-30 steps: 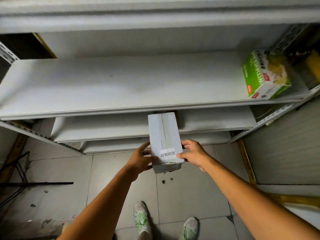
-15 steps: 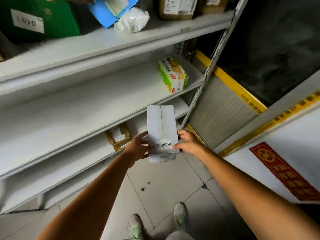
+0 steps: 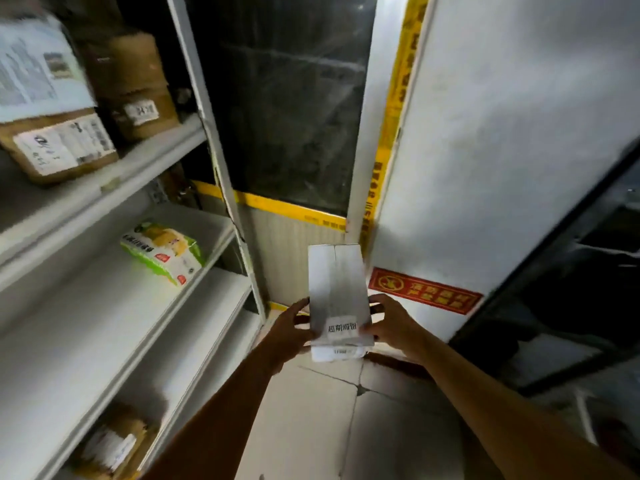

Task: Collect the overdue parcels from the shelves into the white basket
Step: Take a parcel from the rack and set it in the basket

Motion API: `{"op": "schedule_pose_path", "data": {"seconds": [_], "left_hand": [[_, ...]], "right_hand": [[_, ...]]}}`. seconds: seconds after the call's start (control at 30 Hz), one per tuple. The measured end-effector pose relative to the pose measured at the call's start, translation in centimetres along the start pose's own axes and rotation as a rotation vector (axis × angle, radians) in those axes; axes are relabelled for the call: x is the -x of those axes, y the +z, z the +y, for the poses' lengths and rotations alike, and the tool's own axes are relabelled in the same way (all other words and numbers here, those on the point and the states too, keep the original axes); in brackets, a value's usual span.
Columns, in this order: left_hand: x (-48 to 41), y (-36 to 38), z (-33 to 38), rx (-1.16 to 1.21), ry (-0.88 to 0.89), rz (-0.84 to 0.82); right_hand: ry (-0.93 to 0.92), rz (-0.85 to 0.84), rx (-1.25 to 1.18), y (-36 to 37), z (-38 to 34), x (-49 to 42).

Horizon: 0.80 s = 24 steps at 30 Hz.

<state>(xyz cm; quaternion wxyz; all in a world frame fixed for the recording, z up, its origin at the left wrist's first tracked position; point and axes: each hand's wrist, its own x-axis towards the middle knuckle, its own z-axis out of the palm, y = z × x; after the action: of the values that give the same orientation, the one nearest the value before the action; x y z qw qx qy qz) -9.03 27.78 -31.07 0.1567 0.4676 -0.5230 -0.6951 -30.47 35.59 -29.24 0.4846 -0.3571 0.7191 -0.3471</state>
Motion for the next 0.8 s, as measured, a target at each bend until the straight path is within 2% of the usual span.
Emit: {"op": "schedule_pose_path", "data": {"seconds": [0.2, 0.37, 0.63, 0.8], "left_hand": [[-6.8, 10.2, 5.0, -0.142, 0.041, -0.2], [-10.7, 18.5, 7.8, -0.19, 0.0, -0.408], [-15.2, 29.4, 10.8, -0.4, 0.03, -0.694], [-15.8, 35.6, 11.9, -0.485, 0.047, -0.881]], "right_hand": [[0.037, 0.213, -0.116, -11.0, 2.5, 1.8], [0.104, 0.418, -0.175, -17.6, 5.2, 4.6], [0.242, 0.722, -0.168, -23.8, 7.9, 8.6], [0.315, 0.947, -0.265, -25.2, 9.3, 12.0]]}}
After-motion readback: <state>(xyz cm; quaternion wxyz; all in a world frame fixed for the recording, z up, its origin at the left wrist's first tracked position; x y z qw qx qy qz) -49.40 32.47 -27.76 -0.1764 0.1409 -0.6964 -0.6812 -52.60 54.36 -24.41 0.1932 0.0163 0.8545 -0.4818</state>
